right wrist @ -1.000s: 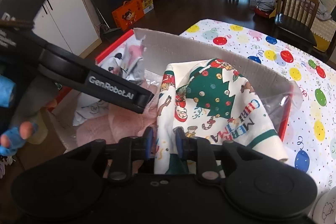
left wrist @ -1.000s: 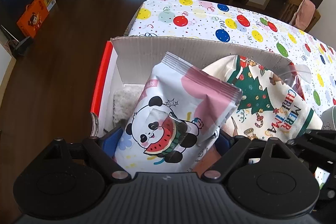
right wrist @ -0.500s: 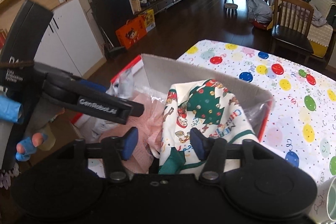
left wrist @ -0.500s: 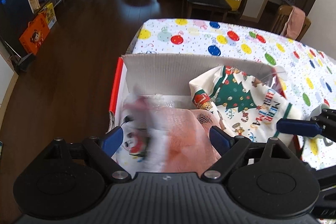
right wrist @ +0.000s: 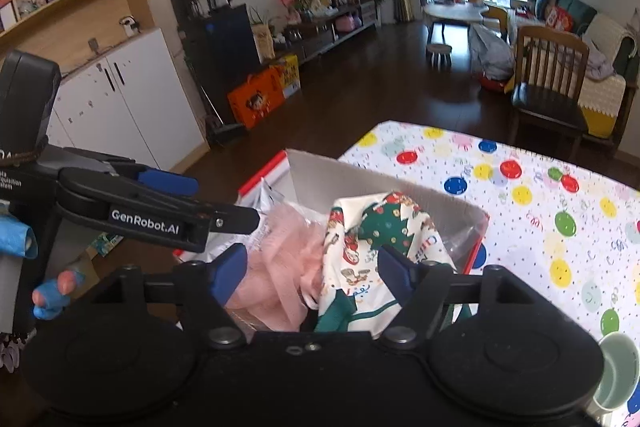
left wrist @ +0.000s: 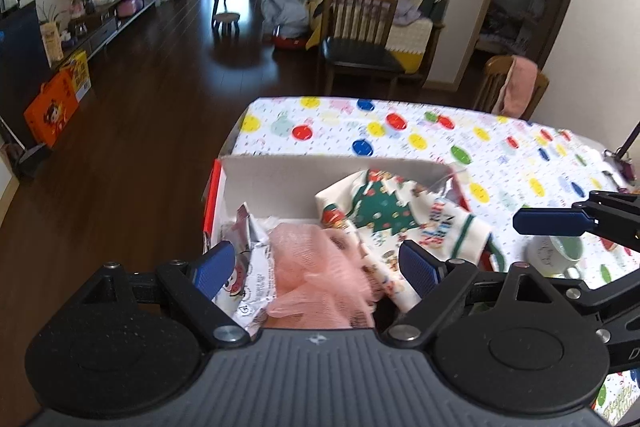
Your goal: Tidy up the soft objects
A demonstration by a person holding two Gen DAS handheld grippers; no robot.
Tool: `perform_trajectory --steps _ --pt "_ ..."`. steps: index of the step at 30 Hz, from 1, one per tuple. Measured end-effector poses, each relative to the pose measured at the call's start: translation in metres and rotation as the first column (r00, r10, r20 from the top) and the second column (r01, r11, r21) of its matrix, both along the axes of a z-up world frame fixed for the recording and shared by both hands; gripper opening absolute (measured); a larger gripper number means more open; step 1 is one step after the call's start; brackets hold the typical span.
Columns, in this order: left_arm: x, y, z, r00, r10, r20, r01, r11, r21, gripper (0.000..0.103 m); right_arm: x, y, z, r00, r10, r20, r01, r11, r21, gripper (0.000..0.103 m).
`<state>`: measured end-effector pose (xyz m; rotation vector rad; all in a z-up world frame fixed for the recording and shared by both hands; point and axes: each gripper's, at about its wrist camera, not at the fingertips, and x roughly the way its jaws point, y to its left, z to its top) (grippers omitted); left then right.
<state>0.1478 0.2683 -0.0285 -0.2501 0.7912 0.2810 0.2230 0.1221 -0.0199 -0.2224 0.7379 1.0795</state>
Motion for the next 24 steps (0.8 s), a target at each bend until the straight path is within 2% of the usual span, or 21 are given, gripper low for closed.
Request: perform_trajectory --steps 10,17,22,24 --pt "-0.029 -0.025 0.019 0.994 0.010 0.106 -0.015 0.999 0.051 0.090 -0.017 -0.022 0.020 0.996 0.019 0.082 -0.025 0.997 0.070 0.081" --pt "-0.044 -0.043 0.025 0.991 0.014 0.130 -0.025 0.996 0.081 0.090 -0.024 -0.049 0.019 0.988 -0.010 0.155 -0.011 0.991 0.135 0.088" --pt "-0.051 -0.060 0.025 0.990 -0.012 0.138 -0.003 0.994 0.108 0.090 -0.024 -0.067 0.015 0.989 -0.038 0.143 0.011 0.983 0.183 0.094" --pt "-0.053 -0.067 0.026 0.989 -0.024 0.149 0.005 0.992 0.125 0.093 -0.028 -0.074 0.016 0.986 -0.047 0.160 0.015 0.980 0.197 0.098"
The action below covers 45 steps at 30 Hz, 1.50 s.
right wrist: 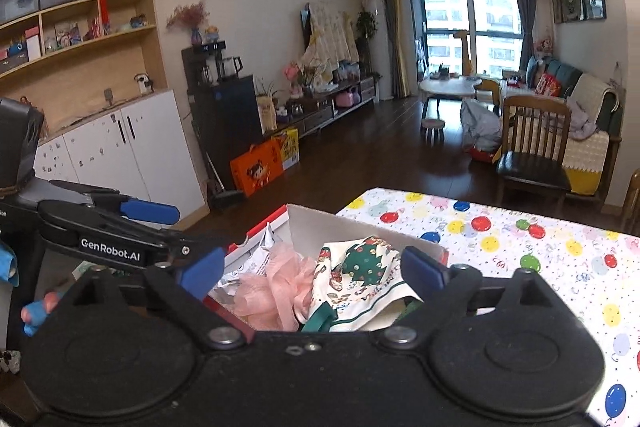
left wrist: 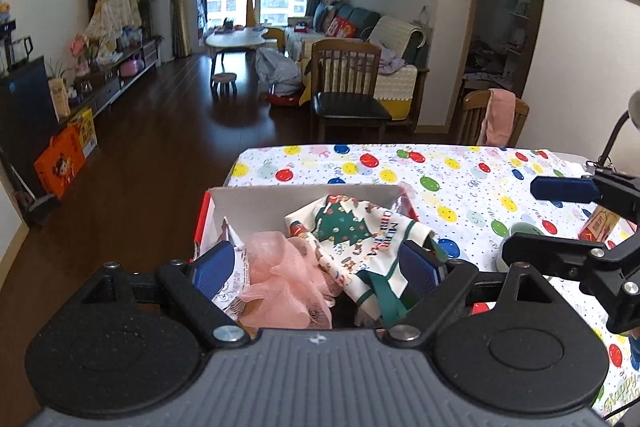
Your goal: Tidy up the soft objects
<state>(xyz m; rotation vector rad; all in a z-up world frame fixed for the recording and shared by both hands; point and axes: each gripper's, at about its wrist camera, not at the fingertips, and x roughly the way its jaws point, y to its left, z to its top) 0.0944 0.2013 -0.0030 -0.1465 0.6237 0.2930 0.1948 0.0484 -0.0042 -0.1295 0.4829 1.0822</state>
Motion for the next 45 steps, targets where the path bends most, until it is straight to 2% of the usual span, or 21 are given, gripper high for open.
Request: perform_trajectory --steps 2,7,15,21,27,31,45 --pt "-0.002 -0.006 0.001 1.000 -0.010 0.014 0.010 1.000 0.016 0.098 -0.004 -0.005 0.000 1.000 -0.017 0.021 0.017 1.000 0.015 0.101" --pt "-0.007 -0.019 0.003 0.999 -0.026 0.047 0.025 0.999 0.033 0.101 -0.005 -0.022 -0.003 0.997 -0.071 -0.012 0.072 0.994 0.082 0.103" --pt "-0.013 -0.033 0.004 0.996 -0.037 0.086 0.034 0.999 0.035 0.102 -0.009 -0.039 -0.008 0.987 -0.154 -0.035 0.158 0.980 0.118 0.103" --pt "-0.019 -0.042 0.005 0.993 -0.038 0.110 0.037 0.999 0.018 0.102 -0.019 -0.045 -0.012 0.972 -0.234 -0.021 0.235 0.965 0.117 0.103" --pt "-0.029 -0.053 0.007 0.990 -0.044 0.133 0.038 0.998 0.047 0.102 -0.033 -0.051 -0.015 0.953 -0.301 0.029 0.296 0.948 0.116 0.103" --pt "-0.033 -0.057 0.006 0.989 -0.052 0.140 0.049 0.998 0.030 0.102 -0.036 -0.056 -0.017 0.940 -0.339 0.037 0.333 0.934 0.127 0.103" --pt "-0.038 -0.061 0.007 0.987 -0.048 0.154 0.046 0.999 0.015 0.102 -0.034 -0.065 -0.023 0.929 -0.370 0.020 0.366 0.924 0.108 0.103"
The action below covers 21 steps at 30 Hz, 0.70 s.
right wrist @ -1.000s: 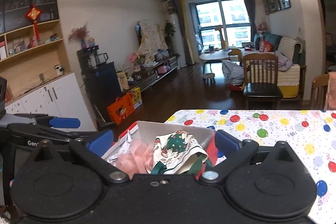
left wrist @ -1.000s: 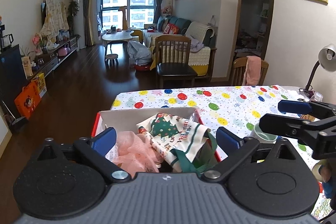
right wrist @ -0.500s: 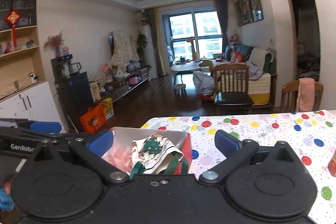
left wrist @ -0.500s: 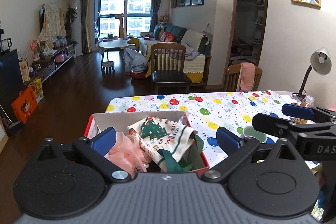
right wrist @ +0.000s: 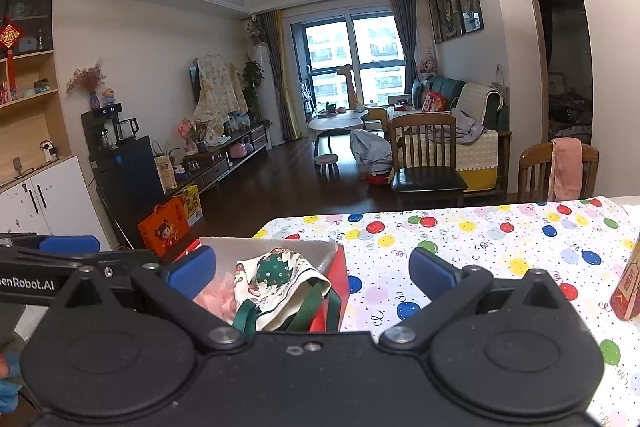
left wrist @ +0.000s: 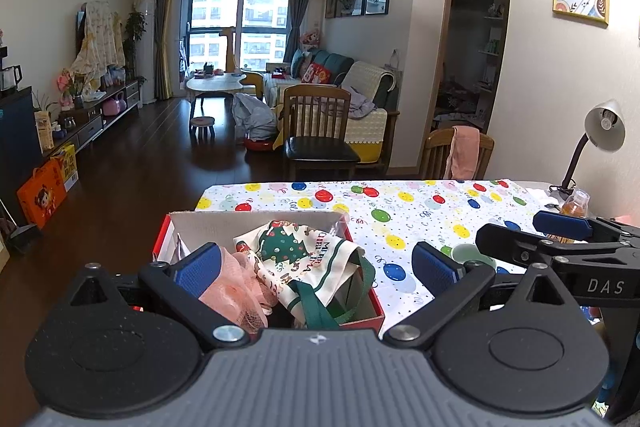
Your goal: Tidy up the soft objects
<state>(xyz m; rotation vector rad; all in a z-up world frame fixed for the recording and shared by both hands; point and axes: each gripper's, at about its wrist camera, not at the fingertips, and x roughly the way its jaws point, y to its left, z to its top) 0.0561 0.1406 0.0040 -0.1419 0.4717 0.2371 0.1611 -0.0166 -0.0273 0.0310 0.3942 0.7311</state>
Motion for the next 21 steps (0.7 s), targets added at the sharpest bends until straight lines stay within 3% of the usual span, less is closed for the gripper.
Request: perform_trajectory --steps 21 --pt "-0.004 -0.013 -0.002 0.999 -0.039 0.007 0.039 0.999 0.011 0.102 -0.009 -0.012 -0.003 1.000 -0.029 0.007 0.029 0.999 -0.013 0.103"
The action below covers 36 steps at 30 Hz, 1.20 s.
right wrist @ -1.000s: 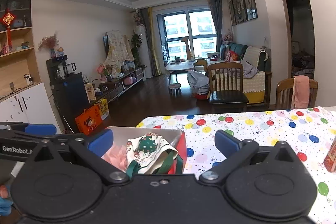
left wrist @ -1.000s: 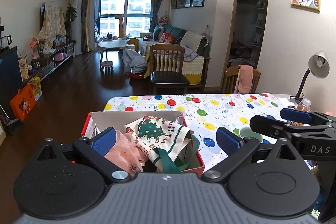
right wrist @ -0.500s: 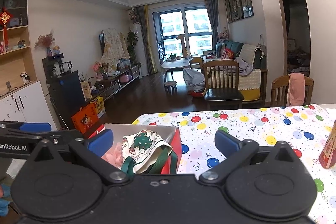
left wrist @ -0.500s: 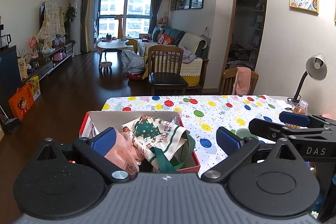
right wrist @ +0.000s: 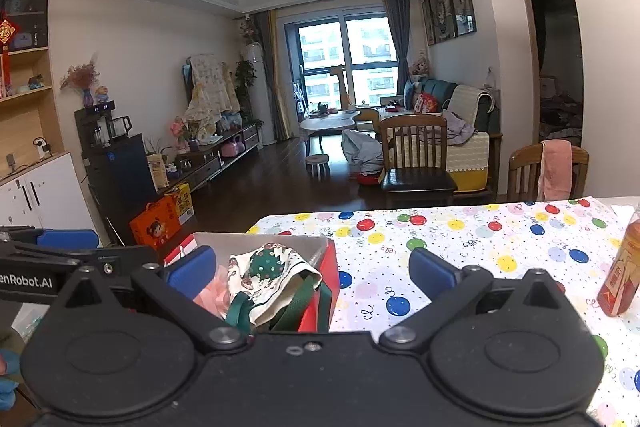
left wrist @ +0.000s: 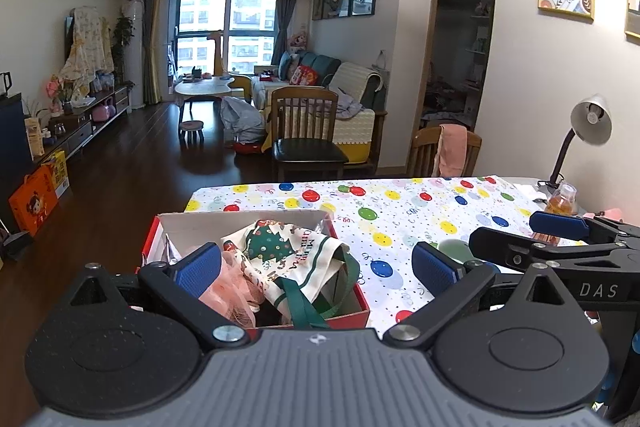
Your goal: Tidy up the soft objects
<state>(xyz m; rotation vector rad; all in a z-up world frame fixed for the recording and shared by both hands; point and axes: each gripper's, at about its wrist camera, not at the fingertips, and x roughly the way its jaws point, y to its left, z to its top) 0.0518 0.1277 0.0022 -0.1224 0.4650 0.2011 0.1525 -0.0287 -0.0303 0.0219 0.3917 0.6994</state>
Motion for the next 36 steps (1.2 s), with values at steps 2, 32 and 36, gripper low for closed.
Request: perform_trajectory --steps 2,32,36 --pt "0.000 -0.001 0.000 1.000 -0.005 -0.003 0.005 1.000 0.003 0.102 -0.002 -0.002 0.000 1.000 -0.004 0.000 0.004 1.000 0.002 0.103" --pt "-0.004 -0.057 0.002 0.999 0.031 -0.026 -0.030 1.000 0.009 0.102 -0.003 -0.042 -0.001 0.999 0.021 -0.028 -0.021 1.000 0.007 0.103" --pt "-0.004 -0.060 0.003 0.999 0.038 -0.024 -0.038 0.999 0.013 0.102 -0.004 -0.044 -0.001 0.999 0.029 -0.021 -0.028 1.000 0.002 0.103"
